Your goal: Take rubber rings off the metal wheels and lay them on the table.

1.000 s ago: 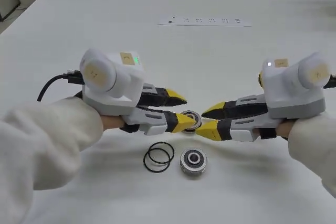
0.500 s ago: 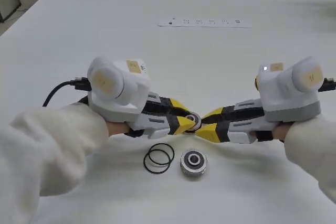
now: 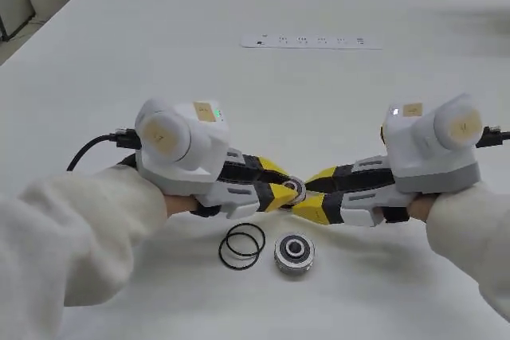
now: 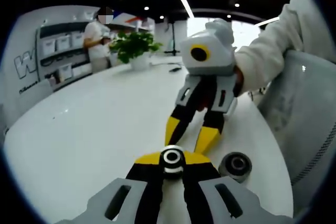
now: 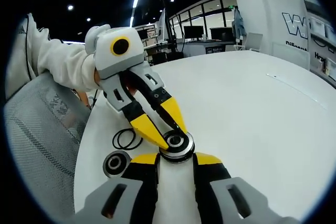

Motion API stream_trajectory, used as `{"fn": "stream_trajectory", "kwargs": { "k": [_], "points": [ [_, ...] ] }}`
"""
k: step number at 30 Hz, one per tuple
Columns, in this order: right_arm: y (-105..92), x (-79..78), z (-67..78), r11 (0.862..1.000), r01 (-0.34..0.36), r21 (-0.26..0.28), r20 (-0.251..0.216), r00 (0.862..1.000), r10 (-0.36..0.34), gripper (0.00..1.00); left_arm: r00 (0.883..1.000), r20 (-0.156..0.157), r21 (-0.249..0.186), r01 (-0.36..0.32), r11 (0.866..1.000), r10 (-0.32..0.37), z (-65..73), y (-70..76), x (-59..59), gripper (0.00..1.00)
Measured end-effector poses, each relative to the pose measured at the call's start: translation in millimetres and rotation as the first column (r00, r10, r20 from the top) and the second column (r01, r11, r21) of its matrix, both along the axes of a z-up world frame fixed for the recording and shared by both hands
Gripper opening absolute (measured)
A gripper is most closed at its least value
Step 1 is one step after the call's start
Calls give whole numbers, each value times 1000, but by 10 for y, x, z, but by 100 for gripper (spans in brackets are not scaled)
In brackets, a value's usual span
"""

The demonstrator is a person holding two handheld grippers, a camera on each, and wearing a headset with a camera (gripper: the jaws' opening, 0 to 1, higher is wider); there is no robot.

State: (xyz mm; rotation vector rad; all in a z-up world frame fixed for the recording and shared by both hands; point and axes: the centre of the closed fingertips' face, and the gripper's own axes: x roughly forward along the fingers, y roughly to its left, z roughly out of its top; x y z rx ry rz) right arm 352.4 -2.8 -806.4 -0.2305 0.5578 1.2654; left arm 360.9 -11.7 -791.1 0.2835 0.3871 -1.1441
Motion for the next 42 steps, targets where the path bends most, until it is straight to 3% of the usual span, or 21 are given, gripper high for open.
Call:
{"fn": "stream_trajectory", "kwargs": {
  "k": [16, 18, 20, 25, 30, 42],
  "points": [
    [-88, 46, -1, 1000, -4, -10, -1, 1000, 4, 13, 1000, 1, -3, -19, 1000, 19, -8, 13, 18, 14],
    [-127, 64, -24, 999, -9, -36, 26, 1000, 10, 6, 1000, 1, -4, -20, 1000, 20, -9, 15, 21, 14],
    [-128, 66, -9, 1000, -3, -25, 20, 1000, 4, 2, 1000, 0, -4, -23, 1000, 23, -9, 16, 22, 14],
    [-131, 50, -2, 999, 6, -38, 32, 999, -4, 0, 1000, 4, 0, -26, 1000, 26, -8, 18, 21, 14],
    [-138, 49, 14, 999, 35, -25, -2, 999, -35, 0, 999, 31, 18, -25, 1000, 25, -8, 16, 10, 14],
    [-170, 71, 66, 996, 94, -1, -65, 993, -94, 0, 999, 33, 14, -22, 1000, 21, -3, 20, 7, 14]
  ]
}}
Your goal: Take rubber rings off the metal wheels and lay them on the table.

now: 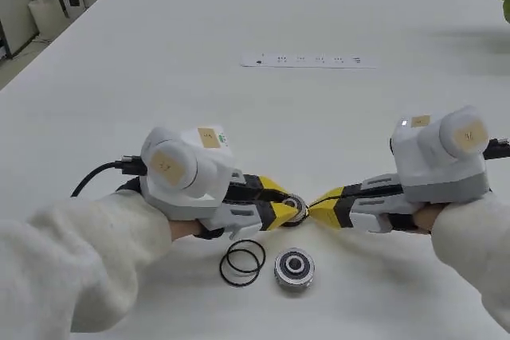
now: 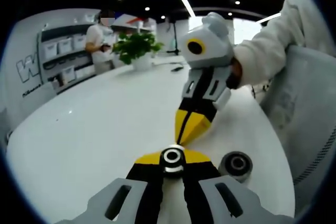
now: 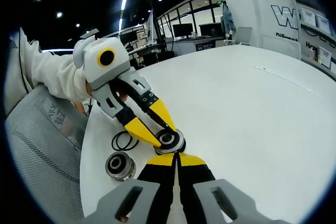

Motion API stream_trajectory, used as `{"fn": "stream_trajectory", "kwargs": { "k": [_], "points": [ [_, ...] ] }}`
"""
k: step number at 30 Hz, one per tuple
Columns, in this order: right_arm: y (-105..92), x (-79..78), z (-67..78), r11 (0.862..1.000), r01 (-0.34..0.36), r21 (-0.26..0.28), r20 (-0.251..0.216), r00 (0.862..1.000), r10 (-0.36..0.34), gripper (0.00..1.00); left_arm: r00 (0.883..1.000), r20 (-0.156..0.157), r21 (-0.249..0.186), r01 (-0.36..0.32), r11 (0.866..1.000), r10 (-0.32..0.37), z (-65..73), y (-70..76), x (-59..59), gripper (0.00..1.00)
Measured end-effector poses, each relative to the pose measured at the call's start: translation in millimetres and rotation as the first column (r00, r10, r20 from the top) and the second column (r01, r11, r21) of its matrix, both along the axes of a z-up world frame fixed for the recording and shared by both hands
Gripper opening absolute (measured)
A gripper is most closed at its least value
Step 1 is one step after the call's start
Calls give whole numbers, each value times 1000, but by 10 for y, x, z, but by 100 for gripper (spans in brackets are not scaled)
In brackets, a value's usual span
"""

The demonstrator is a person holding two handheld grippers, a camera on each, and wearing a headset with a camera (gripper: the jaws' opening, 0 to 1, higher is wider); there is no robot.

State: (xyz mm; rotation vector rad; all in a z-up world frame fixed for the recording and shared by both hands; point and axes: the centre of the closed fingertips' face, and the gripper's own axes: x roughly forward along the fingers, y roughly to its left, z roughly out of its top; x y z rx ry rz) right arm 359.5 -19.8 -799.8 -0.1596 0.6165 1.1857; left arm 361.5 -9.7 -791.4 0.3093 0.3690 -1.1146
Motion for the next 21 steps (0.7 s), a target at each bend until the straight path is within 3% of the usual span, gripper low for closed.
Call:
{"fn": "stream_trajectory", "kwargs": {
  "k": [6, 11, 18, 21],
  "points": [
    [12, -14, 30, 1000, 14, 0, -2, 1000, -14, 0, 1000, 1, 2, 0, 1000, 0, 1, -4, -5, 14],
    [-9, -1, 40, 999, 46, 25, -48, 998, -45, 0, 1000, 3, 3, 1, 1000, -1, 1, -3, -5, 14],
    [6, -2, 54, 985, 144, 96, -200, 972, -122, 0, 1000, 3, 0, 2, 1000, -2, -2, -2, -7, 14],
    [11, 0, 55, 979, 169, 116, -236, 962, -138, 0, 1000, 2, -3, 1, 1000, -1, -2, -2, -6, 14]
  ]
}}
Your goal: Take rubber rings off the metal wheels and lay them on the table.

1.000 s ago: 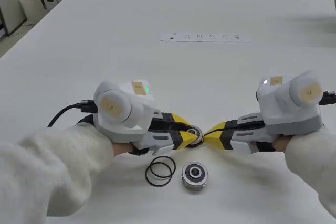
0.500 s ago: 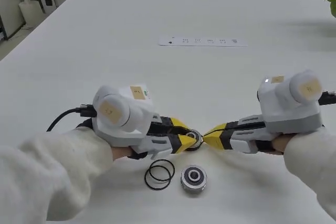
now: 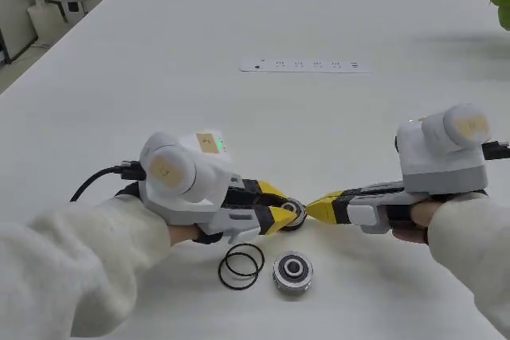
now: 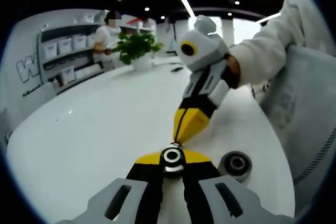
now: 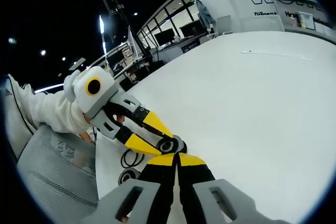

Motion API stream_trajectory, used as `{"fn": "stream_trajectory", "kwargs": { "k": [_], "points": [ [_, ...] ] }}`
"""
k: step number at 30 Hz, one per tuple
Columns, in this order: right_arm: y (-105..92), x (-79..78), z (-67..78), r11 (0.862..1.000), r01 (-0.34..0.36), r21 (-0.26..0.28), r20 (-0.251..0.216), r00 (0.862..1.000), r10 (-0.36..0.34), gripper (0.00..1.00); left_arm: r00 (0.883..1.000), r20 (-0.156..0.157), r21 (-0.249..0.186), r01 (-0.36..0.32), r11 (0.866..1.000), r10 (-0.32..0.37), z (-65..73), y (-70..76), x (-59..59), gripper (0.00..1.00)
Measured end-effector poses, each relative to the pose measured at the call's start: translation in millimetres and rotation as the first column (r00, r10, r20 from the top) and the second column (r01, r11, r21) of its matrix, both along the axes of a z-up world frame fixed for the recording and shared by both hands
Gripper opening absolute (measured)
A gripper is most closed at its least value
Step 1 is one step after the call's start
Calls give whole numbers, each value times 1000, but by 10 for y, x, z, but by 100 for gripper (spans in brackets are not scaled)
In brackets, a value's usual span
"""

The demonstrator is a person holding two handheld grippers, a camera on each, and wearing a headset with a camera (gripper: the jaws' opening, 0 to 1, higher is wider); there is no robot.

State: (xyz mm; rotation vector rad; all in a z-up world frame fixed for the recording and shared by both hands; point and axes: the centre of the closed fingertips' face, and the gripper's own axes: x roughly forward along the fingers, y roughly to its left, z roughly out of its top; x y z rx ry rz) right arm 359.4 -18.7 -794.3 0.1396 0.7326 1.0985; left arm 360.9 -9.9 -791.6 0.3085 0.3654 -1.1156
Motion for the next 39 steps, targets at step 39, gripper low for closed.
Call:
{"fn": "stream_trajectory", "kwargs": {
  "k": [39],
  "points": [
    [136, -73, 108, 998, -3, 70, -56, 998, 7, 0, 1000, -4, -14, -21, 1000, 21, -4, -9, -24, 14]
  ]
}}
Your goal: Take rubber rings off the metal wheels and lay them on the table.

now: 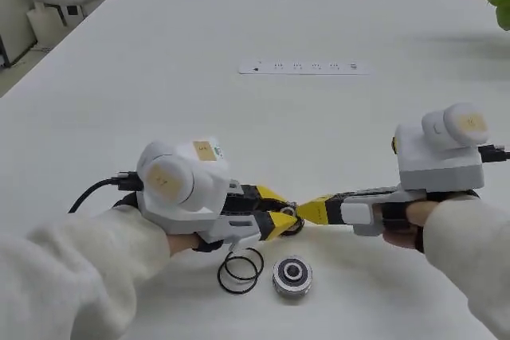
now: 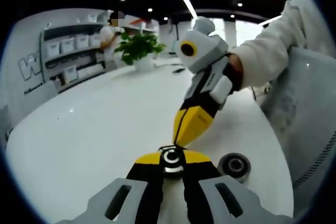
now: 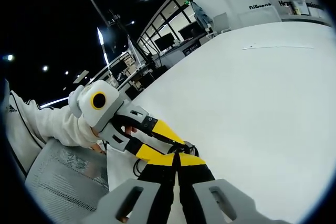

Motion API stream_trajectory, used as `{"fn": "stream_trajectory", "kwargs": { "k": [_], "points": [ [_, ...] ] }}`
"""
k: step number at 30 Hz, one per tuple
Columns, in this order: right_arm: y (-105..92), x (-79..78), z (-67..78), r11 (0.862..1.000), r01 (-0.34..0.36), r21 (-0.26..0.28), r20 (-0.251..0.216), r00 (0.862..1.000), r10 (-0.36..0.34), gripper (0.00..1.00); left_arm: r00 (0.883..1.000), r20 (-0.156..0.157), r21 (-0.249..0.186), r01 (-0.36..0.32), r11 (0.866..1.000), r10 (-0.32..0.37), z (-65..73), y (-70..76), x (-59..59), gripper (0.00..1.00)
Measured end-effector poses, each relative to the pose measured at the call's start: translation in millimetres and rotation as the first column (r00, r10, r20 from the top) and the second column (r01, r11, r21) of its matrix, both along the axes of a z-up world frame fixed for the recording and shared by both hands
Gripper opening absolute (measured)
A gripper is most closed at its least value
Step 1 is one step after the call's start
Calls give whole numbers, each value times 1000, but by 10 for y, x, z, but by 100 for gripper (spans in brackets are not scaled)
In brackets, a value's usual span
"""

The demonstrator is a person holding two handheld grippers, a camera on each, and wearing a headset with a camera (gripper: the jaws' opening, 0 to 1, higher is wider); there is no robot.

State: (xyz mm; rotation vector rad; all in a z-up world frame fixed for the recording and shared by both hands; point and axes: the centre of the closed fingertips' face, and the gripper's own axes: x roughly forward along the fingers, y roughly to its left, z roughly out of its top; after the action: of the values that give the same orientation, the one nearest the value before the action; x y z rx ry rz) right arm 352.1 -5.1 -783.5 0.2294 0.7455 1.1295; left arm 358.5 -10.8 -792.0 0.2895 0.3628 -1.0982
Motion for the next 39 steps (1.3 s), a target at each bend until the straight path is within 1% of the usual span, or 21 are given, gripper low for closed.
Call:
{"fn": "stream_trajectory", "kwargs": {
  "k": [3, 7, 8, 9, 10, 11, 13, 20, 24, 26, 27, 32, 34, 37, 39],
  "points": [
    [10, -3, 11, 1000, -7, 3, 5, 1000, 7, 0, 1000, 0, 0, -1, 1000, 1, 1, -1, 1, 14],
    [31, -20, 19, 1000, -27, -9, 28, 999, 27, 0, 1000, 3, 2, 2, 1000, -2, 1, -1, 2, 14],
    [39, -21, 42, 1000, -29, 3, 32, 999, 29, 0, 1000, 4, 2, 1, 1000, -1, 1, -1, 3, 14],
    [60, -13, 89, 999, -22, 31, 28, 999, 22, 0, 1000, 4, 3, 1, 1000, -1, 1, 0, 2, 14],
    [45, -5, 75, 1000, -23, 13, 27, 999, 23, 0, 1000, 4, 3, 1, 1000, -1, 1, 0, 3, 14],
    [33, 4, 59, 1000, -25, -2, 37, 999, 25, 0, 1000, 2, 1, -2, 1000, 2, 1, 0, 3, 14],
    [29, 8, 56, 1000, -16, 6, 25, 1000, 16, 0, 1000, -5, -3, -10, 1000, 10, 2, 0, 4, 14],
    [8, 20, 43, 1000, -11, -4, 31, 999, 11, 0, 1000, 5, -2, -9, 1000, 9, 8, -4, 4, 14],
    [-21, 43, 19, 1000, 13, -3, 6, 1000, -13, 0, 1000, 3, 0, -11, 1000, 11, 8, -5, 3, 15],
    [-33, 44, 15, 1000, 15, -8, 6, 1000, -15, 0, 1000, 12, 9, -11, 1000, 11, 17, 0, 13, 16],
    [-37, 47, 14, 1000, 16, -9, 7, 1000, -16, 0, 1000, 11, 9, -7, 1000, 6, 23, -4, 10, 15],
    [-37, 46, 30, 1000, 17, -7, 7, 1000, -17, 0, 1000, 23, 44, 16, 999, -17, 43, 0, -12, 17],
    [-40, 48, 38, 1000, 19, -5, 6, 1000, -19, 0, 999, 32, 48, 17, 999, -19, 60, 11, -11, 17],
    [-44, 55, 65, 1000, 27, 5, 3, 1000, -27, 0, 999, 31, 36, 11, 999, -12, 111, 33, -1, 17],
    [-55, 68, 82, 999, 34, 8, 4, 999, -34, 0, 999, 41, 26, -4, 1000, 3, 159, 56, 23, 19]
  ]
}}
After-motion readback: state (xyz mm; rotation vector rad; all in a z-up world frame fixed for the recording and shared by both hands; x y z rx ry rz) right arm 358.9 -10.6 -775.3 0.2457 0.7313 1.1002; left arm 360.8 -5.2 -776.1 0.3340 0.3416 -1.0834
